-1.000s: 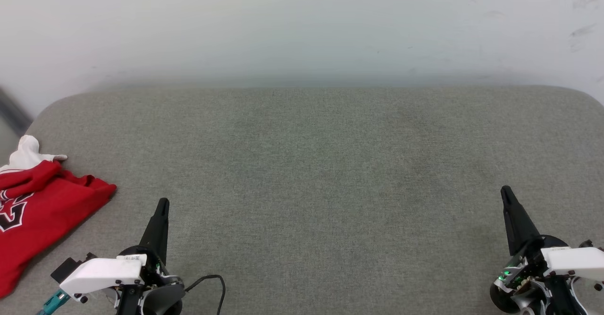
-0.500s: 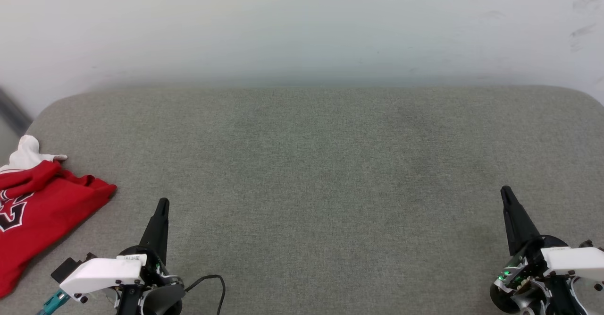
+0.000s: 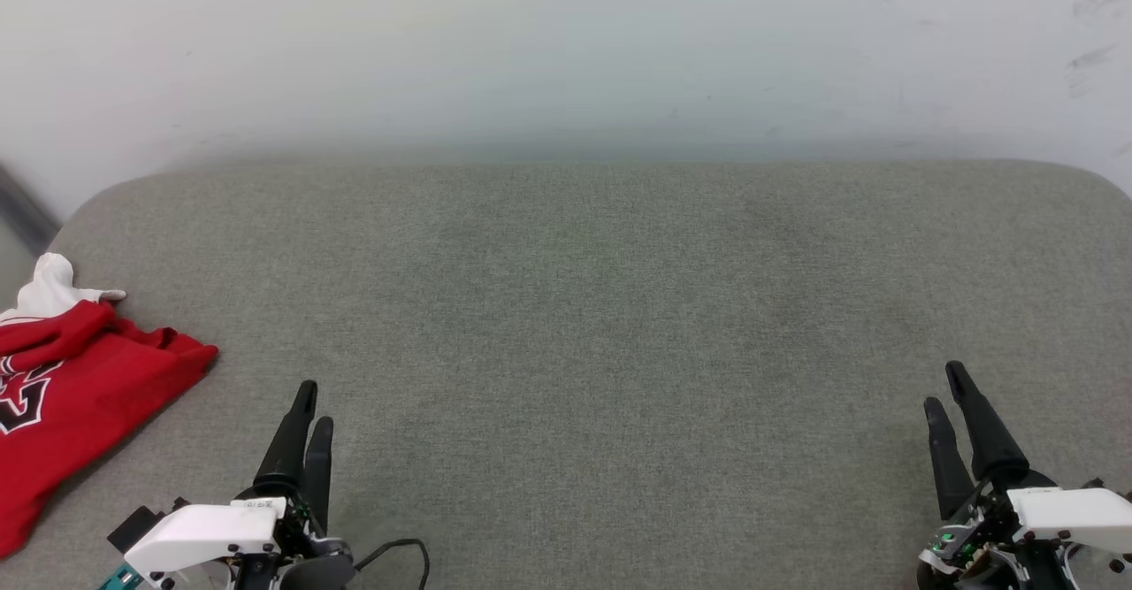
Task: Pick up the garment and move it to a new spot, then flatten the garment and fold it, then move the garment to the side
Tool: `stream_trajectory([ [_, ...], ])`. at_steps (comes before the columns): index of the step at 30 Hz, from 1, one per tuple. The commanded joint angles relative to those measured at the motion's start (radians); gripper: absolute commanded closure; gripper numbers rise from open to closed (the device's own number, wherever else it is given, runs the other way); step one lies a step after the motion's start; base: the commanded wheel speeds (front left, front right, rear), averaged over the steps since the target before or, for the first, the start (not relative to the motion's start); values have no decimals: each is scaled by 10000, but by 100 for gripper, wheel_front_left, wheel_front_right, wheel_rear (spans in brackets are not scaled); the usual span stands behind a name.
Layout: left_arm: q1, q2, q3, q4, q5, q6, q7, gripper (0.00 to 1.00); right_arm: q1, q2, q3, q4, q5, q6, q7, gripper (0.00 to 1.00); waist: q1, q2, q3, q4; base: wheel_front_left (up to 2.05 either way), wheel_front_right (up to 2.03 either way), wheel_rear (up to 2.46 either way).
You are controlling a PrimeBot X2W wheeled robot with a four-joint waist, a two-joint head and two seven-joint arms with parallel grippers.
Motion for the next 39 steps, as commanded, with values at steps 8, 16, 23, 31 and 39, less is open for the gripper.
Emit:
stream_trajectory([
  [8,-286,15,-426,-538,180,-2,-492,0,-86,-20,285,-531,-189,2,-424,0,0,-1,38,31,0,0,0],
  [16,-330,18,-525,-1051,1093,-2,-860,0,-67,-170,457,-939,-979,2,-851,0,0,-1,98,95,0,0,0],
  [23,-344,20,-715,-1399,2494,-2,-1155,0,-81,-210,358,-1378,-2765,2,-1152,0,0,-1,145,153,0,0,0],
  [31,-294,23,-885,-1587,4371,-2,-1464,0,85,-214,465,-1706,-5260,2,-1465,0,0,-1,157,234,0,0,0],
  [39,-157,26,-1005,-1530,6518,33,-1754,0,257,-162,565,-1865,-7306,3,-1622,0,0,-1,99,315,0,0,0],
])
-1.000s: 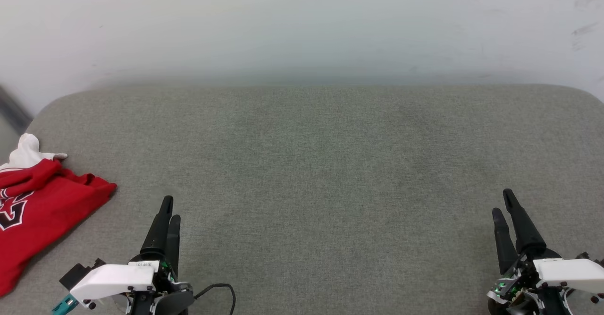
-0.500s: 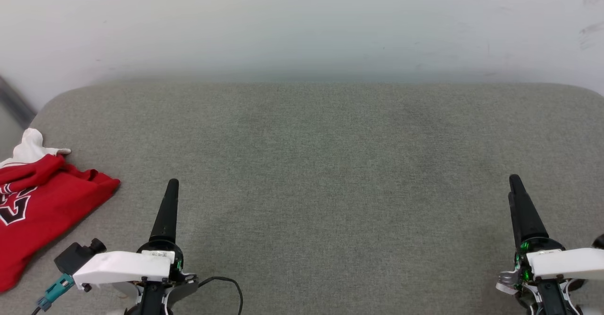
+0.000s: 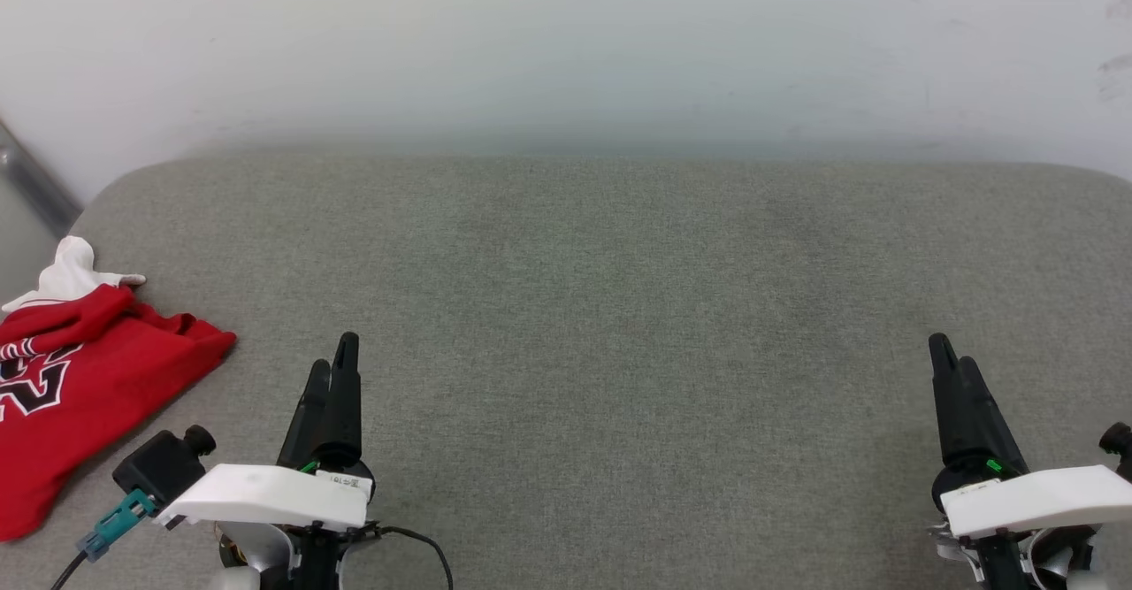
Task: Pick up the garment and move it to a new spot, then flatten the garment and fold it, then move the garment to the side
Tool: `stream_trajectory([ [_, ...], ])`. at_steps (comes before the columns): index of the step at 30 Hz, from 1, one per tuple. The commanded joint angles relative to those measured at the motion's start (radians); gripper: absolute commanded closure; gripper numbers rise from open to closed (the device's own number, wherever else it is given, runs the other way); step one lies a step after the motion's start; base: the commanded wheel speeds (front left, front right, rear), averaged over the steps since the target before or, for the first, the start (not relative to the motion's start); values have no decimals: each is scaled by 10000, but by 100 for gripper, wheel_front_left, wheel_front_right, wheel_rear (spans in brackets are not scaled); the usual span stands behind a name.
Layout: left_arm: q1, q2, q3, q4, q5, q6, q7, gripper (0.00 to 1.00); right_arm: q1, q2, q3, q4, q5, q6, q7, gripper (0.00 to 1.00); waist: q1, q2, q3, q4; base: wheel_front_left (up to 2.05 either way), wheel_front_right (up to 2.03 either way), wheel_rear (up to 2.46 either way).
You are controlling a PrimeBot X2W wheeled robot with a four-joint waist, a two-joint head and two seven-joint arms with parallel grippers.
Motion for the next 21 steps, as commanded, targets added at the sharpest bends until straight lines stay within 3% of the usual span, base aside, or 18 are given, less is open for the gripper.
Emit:
stream_trajectory([
  [1,-50,22,-56,-119,601,42,-117,0,-58,-44,44,-217,-552,3,-63,0,0,-1,-10,16,0,0,0],
  [11,20,125,-349,-79,2896,140,-447,0,56,-72,90,-504,-2701,3,-37,0,0,-1,-42,85,0,0,0],
  [21,6,329,-599,-79,4291,348,-712,0,188,-29,33,-754,-4212,3,-14,0,0,-1,-45,118,0,0,0],
])
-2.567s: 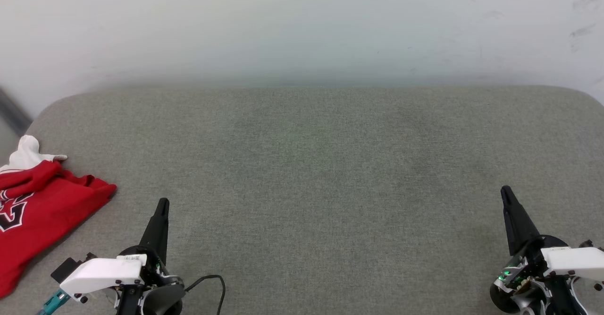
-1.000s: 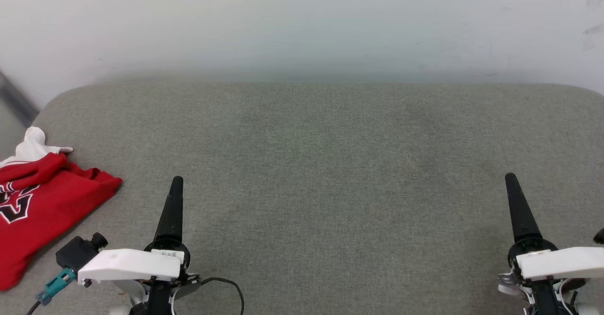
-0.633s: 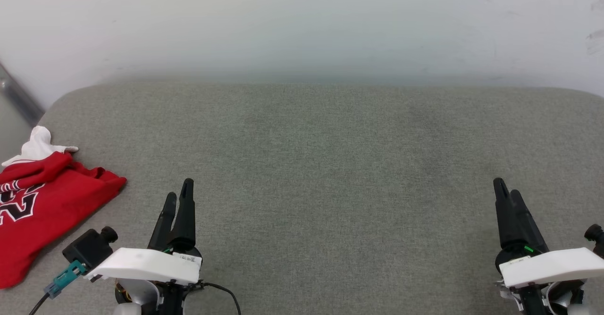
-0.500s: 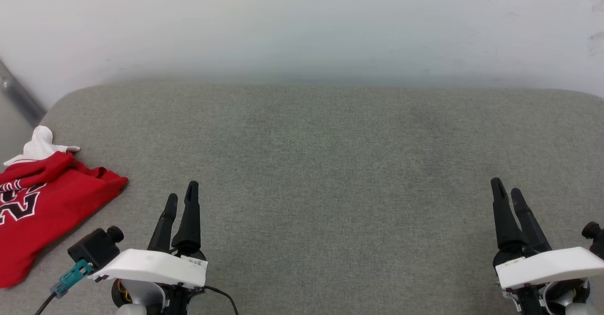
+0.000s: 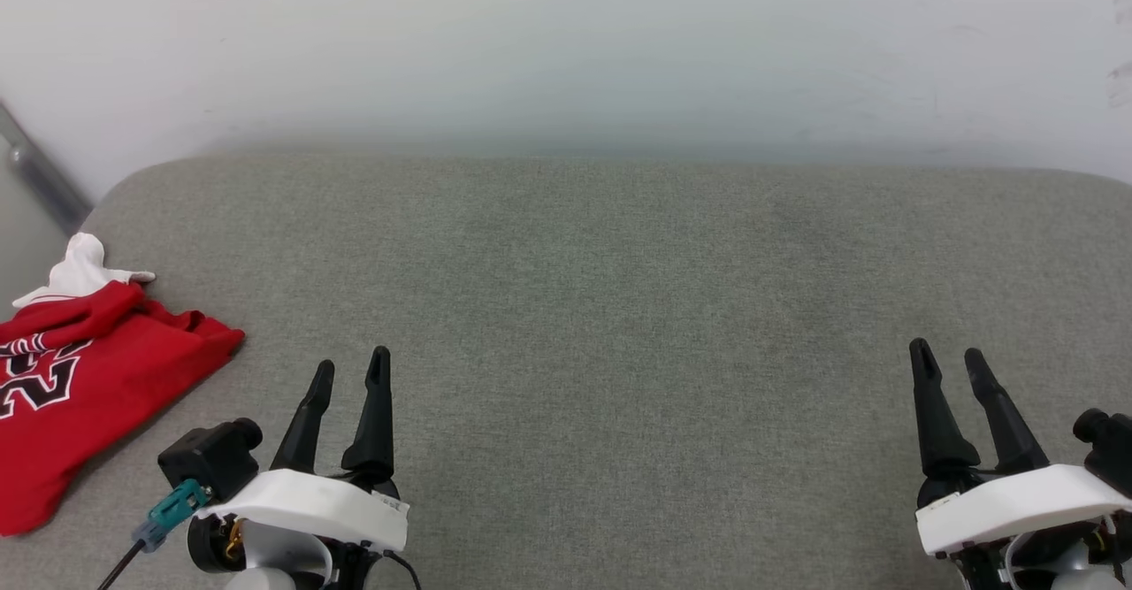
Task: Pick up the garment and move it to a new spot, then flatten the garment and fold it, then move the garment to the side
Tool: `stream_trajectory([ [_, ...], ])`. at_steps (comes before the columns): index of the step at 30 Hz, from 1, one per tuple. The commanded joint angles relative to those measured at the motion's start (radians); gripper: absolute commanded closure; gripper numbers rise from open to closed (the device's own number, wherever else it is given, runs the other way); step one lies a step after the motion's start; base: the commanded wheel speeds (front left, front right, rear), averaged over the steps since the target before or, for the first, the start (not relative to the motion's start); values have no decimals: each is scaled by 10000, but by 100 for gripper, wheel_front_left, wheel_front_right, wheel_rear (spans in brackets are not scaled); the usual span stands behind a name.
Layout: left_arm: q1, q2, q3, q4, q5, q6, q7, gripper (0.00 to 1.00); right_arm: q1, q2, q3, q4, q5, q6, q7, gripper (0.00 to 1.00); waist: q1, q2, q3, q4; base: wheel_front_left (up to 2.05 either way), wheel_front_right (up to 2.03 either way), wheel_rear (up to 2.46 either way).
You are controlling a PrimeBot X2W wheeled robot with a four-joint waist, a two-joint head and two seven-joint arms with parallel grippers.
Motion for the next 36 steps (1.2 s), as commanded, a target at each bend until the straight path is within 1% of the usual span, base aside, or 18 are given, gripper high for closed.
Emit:
stream_trajectory([
  [1,-128,91,-29,-113,272,41,-84,0,22,-22,-17,-163,-282,3,-34,0,0,0,-2,6,0,0,0],
  [18,-203,385,-511,-115,2120,389,-529,0,243,118,-122,-453,-2261,2,-146,0,0,0,19,112,0,0,0],
  [36,-156,433,-831,34,3494,487,-940,0,505,138,-259,-662,-3554,2,-270,0,0,0,-35,212,0,0,0],
])
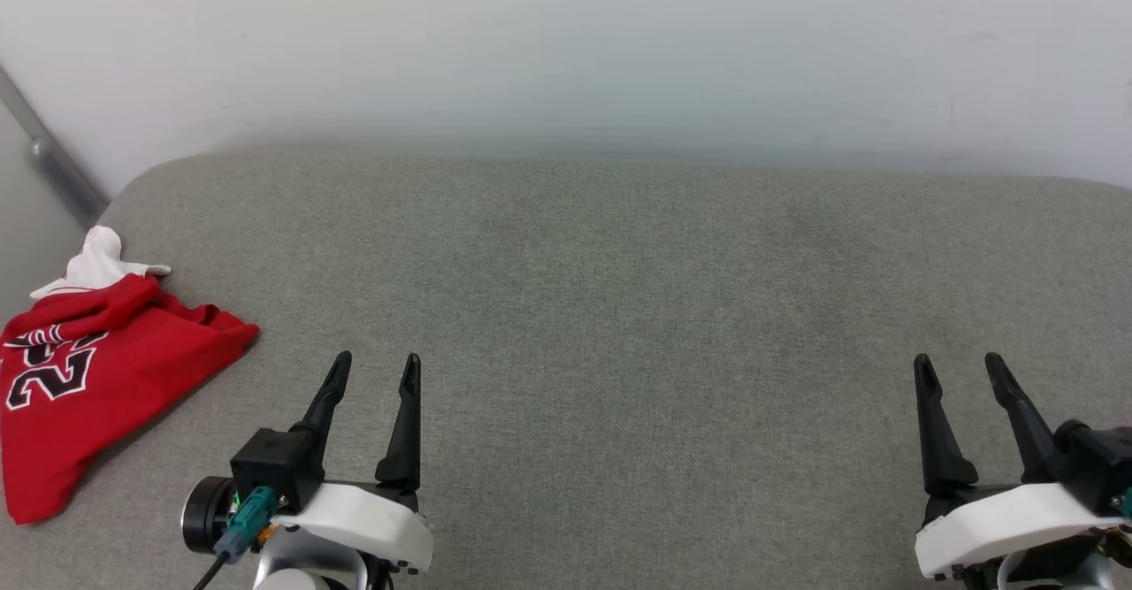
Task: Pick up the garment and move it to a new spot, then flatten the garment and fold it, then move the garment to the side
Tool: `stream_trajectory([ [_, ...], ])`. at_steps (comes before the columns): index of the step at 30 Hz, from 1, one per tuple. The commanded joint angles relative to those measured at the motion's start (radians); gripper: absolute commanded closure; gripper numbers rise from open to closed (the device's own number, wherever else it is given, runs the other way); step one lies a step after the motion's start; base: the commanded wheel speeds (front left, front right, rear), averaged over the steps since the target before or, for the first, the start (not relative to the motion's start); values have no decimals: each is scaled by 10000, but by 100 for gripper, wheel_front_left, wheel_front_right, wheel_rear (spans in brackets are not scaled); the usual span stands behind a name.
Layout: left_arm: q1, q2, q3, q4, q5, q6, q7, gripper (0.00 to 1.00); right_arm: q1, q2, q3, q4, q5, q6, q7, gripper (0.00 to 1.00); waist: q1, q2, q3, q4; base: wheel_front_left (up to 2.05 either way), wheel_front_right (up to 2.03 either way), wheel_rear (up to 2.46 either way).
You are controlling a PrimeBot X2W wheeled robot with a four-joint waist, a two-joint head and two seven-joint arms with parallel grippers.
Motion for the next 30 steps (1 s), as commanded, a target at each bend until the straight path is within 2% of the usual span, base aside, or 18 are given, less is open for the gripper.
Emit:
stream_trajectory([
  [1,-149,29,-47,-21,224,38,-97,0,100,30,-28,-107,-248,0,-62,0,0,0,-5,2,0,0,0],
  [27,-247,-244,-40,434,1658,-222,-587,0,354,37,-223,-274,-1845,-1,-409,0,0,0,-65,214,0,0,0],
  [30,-274,-302,21,481,1555,-257,-588,0,382,37,-255,-298,-1795,-1,-411,0,0,0,-76,324,0,0,0],
])
